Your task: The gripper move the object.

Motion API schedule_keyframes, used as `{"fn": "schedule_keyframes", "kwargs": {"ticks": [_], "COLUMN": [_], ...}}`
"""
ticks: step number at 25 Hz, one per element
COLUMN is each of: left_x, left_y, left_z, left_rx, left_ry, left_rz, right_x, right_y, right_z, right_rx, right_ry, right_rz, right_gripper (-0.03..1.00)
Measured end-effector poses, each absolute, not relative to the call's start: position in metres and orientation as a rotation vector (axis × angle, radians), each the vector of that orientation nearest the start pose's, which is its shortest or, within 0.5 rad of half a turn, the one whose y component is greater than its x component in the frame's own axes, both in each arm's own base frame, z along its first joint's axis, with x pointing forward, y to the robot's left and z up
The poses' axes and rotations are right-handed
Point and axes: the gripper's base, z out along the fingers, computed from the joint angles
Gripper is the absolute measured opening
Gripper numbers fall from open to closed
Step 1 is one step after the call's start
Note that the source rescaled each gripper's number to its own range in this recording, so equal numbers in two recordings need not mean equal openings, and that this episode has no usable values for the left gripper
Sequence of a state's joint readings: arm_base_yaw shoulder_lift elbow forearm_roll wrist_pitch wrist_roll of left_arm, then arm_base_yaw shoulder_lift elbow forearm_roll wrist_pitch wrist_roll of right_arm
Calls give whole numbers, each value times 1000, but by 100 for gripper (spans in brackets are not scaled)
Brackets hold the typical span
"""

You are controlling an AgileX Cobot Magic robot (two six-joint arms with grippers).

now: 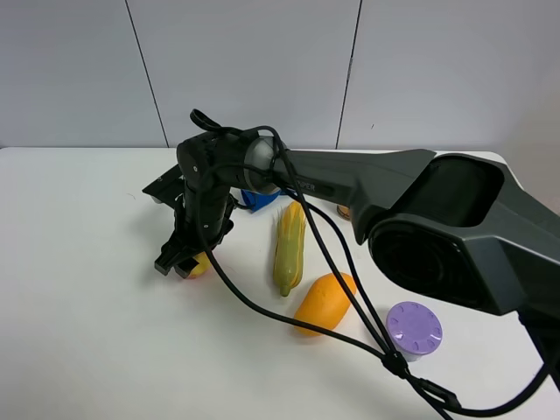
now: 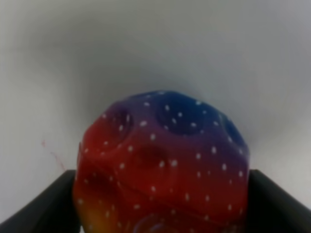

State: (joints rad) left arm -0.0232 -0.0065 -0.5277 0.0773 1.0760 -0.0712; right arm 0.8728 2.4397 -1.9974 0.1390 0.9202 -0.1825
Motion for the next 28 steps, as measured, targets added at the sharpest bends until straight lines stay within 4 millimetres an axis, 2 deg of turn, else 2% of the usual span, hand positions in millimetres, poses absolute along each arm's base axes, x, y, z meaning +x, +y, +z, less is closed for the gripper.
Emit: {"fn": "schedule_keyframes", "kwargs": {"ticks": [6,7,8,10,11,12,14,17,21,25,28], "left_x": [-10,-10,-10,-10,-10,-10,-10,-10,-10,-10,-10], "left_y": [6,6,6,6,6,6,6,6,6,6,6], "left_z": [284,284,284,284,284,284,284,284,284,284,284], "left_rx": [-53,-53,-53,-53,-53,-53,-54,-54,-54,-54,-53], "left_ry": [2023,2023,2023,2023,2023,2023,2022,2022,2022,2022,2023], "left_rz": [33,33,33,33,33,33,32,32,32,32,33], "right_x": [319,319,319,317,316,315,313,310,294,270,250], "right_y": [398,398,398,397,397,396,394,390,371,331,290], "right_z": [123,123,123,125,128,133,150,199,295,388,447], "right_rx": [-1361,-1361,-1359,-1353,-1350,-1346,-1340,-1299,-1221,-1121,-1018], "right_ry": [2551,2554,2559,2584,2594,2600,2584,2504,2326,2132,2013], "right_rz": [329,331,334,346,351,355,365,408,485,456,353], "right_gripper": [5,13,26,67,78,87,95,99,99,100,100]}}
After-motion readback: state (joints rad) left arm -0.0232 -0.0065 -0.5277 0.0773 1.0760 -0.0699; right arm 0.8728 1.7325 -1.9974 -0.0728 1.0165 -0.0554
